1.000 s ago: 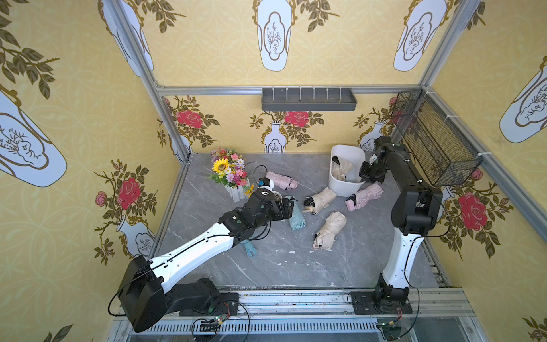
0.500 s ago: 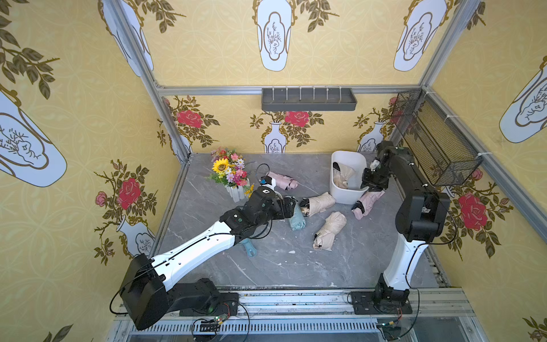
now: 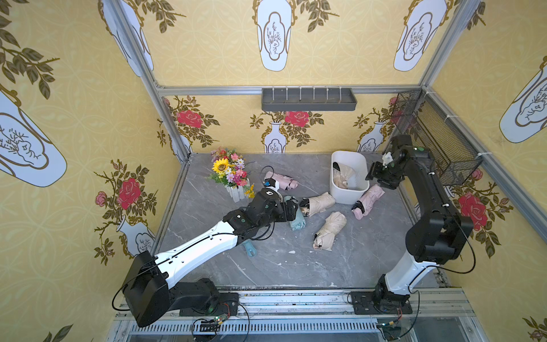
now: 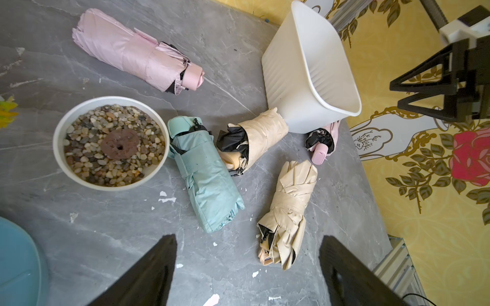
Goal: Put the umbrella into the storage box
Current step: Move the storage box to the center of the board, then pick up the umbrella from the center of the board.
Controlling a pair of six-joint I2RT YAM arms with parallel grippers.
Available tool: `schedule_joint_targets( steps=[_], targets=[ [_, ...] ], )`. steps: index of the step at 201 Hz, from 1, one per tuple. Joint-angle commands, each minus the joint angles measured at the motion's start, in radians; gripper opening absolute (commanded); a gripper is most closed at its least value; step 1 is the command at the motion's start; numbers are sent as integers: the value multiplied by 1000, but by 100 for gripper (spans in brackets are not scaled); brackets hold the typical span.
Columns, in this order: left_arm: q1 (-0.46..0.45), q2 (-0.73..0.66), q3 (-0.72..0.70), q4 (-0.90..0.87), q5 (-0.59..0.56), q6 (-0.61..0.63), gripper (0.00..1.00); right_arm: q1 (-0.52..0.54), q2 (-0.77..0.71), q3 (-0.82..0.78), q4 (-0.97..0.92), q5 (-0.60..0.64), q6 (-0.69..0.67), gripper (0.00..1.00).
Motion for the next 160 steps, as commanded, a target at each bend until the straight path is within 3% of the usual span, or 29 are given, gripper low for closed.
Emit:
schedule_joint_targets(
  steps=[1,52,126,160],
  targets=[
    [-16,11,-3,6,0,12,90,-57,-65,-103,19,-23,28,97],
    [-30,47,-14,43,37,17,90,-200,-97,-324,104,-186,-14,100],
    [-30,92,-23,72,41,33,90,-234,-31,-459,383,-277,123,67],
    [-30,117,-7,72,35,32,90,-246,21,-487,505,-332,202,65]
  ],
)
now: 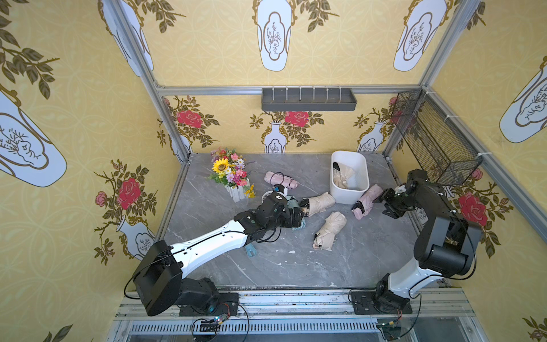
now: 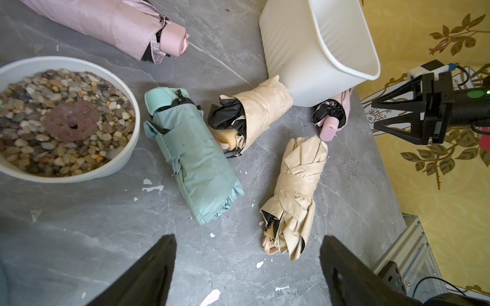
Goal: Put the umbrella into the storage box
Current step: Pick up the umbrella from the center of the board.
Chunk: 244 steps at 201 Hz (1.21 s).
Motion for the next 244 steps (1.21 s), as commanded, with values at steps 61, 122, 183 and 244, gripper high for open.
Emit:
schedule_joint_targets(
  steps=[61,122,183,244],
  targets=[
    [0,69,50,35,23,2,90,0,95,-37,310,-125,143,70],
    [0,76,61,21,19,-26,90,5,208,-35,406,-138,169,73],
    [-1,88,70,27,12,-92,90,16,254,-42,463,-156,142,58],
    [-7,66,58,20,-12,-114,90,10,115,-149,395,-79,70,35]
  ],
)
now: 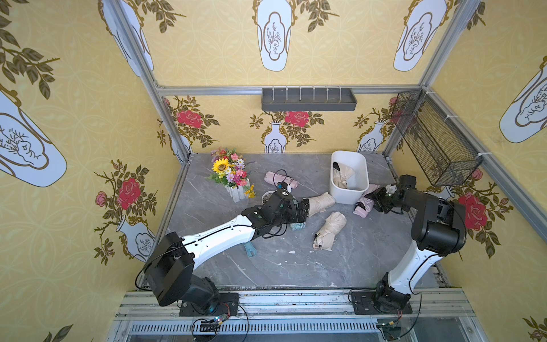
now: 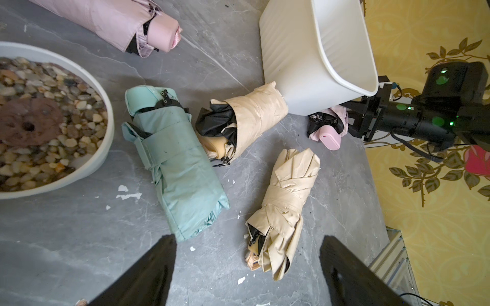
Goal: Put the umbrella into the storage box
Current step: Pick up the umbrella from the center of the board, then place the umbrella in the storage box.
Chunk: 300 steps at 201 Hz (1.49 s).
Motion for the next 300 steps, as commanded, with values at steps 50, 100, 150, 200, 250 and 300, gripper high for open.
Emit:
schedule_joint_targets(
  steps=[50,100,150,200,250,300],
  targets=[
    [-11,-81,-73,7,-61,-57,89,-6,-255,-152,-160,128,-113,22],
    [-11,-135,-115,2,-87,-42,89,-4,-509,-143,-407,160,-225,17],
    [-11,-157,-125,-33,-84,-2,89,2,-636,-29,-608,124,-300,15],
    [-11,-135,-120,-42,-55,22,89,140,-581,199,-669,164,-305,17],
    [-11,-109,-100,-41,-41,39,90,269,-358,508,-687,287,-333,17],
    [-10,-86,-100,-46,-33,61,91,324,-74,817,-739,354,-375,15]
  ],
)
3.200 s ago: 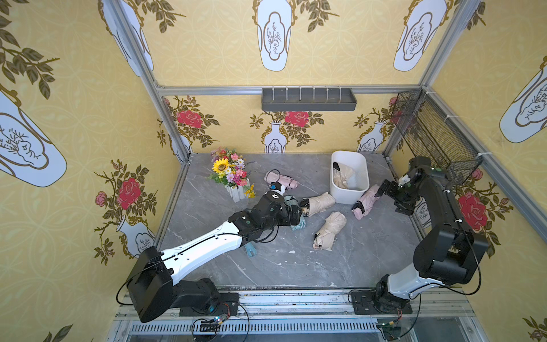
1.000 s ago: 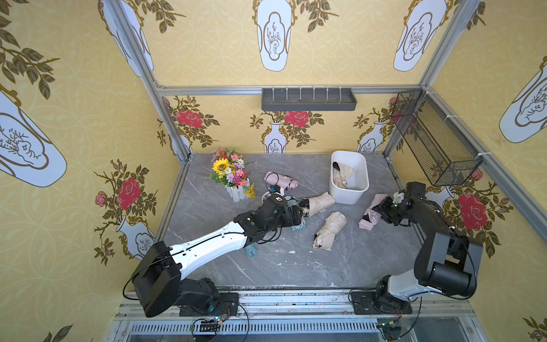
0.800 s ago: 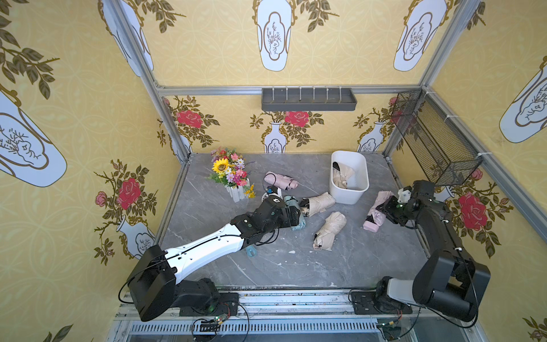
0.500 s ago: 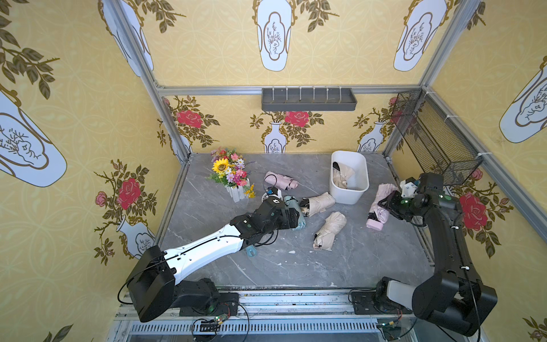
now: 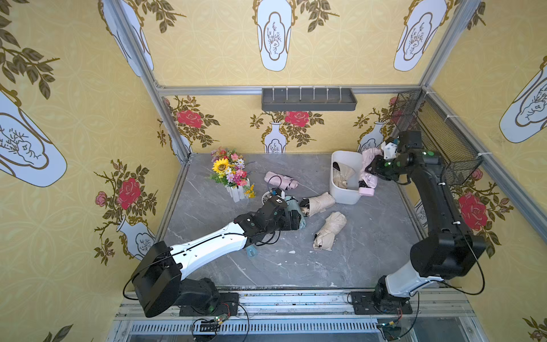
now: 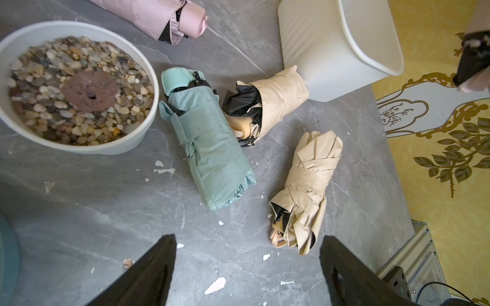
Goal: Put the umbrella into the storage box
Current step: Place the umbrella in the storage box.
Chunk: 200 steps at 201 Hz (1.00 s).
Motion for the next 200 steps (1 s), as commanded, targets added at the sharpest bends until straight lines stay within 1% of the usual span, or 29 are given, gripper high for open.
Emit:
schedule_joint_targets(
  steps=[1,29,62,68,91,142,151,157,161,170,175,188,200],
  targets=[
    [1,14,4,1,14,23,91,27,102,112,-18,62,-36,15],
    [1,37,7,3,20,37,92,55,267,246,-39,95,-50,16],
    [3,72,15,6,24,55,92,84,432,353,-55,176,-53,15],
    [4,78,15,11,27,58,92,89,459,393,-55,191,-53,16],
    [7,94,19,18,42,61,92,101,555,460,-79,270,-44,16],
    [18,100,21,23,56,65,92,132,677,484,-66,369,-20,17],
    [21,95,21,19,55,67,92,137,694,485,-59,380,-19,20],
    [23,92,21,15,54,66,92,141,704,485,-55,389,-18,25],
    [25,90,21,13,54,66,92,144,710,485,-54,396,-18,31],
    [29,86,20,9,55,66,92,148,723,489,-52,407,-15,49],
    [30,85,19,7,56,66,92,151,728,493,-57,410,-14,56],
    [35,79,17,6,58,66,92,158,735,516,-84,414,-20,67],
    [37,74,18,6,59,61,92,166,718,516,-90,422,-34,70]
  ],
)
